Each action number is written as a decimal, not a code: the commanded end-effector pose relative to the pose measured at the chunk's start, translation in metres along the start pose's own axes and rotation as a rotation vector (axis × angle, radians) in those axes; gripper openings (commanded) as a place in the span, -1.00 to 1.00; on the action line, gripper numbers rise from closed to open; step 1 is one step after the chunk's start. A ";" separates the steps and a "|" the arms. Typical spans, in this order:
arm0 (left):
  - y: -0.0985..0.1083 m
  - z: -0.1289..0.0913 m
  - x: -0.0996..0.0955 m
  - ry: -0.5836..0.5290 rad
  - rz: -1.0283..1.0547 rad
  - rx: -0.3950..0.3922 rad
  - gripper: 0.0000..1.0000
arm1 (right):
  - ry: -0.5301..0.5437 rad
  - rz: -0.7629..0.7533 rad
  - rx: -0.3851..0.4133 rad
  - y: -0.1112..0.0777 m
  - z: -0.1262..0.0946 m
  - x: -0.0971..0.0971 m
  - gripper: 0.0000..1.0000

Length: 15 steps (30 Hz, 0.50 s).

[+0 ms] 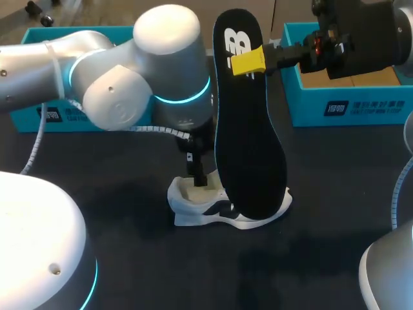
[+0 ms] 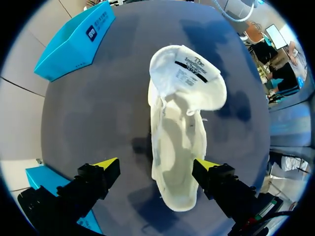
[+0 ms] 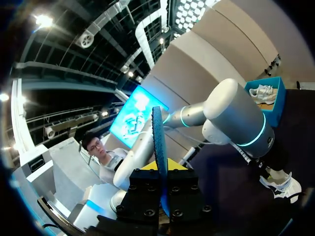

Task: Take the shoe out of the shoebox, open the shoe tongue, remove and reinsert the insole, then place the shoe into the shoebox

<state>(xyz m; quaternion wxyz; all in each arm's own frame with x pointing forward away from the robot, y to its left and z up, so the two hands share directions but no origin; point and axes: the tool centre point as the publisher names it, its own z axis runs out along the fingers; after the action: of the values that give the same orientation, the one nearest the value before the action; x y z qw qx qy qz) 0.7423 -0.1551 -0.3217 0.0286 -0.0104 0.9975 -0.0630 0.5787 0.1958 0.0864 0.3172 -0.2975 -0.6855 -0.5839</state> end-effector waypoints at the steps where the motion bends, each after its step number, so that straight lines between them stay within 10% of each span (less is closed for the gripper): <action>1: -0.013 0.017 -0.007 0.050 0.007 0.024 1.00 | 0.000 0.001 0.002 0.002 0.003 -0.001 -1.00; 15: -0.030 0.055 -0.013 0.056 0.029 0.007 1.00 | 0.000 0.001 0.002 0.002 0.003 -0.001 -1.00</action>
<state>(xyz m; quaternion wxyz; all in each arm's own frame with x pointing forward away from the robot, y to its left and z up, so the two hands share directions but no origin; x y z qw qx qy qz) 0.7555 -0.1806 -0.3609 0.0046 0.0053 0.9974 -0.0721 0.5787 0.1958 0.0864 0.3171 -0.2975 -0.6855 -0.5840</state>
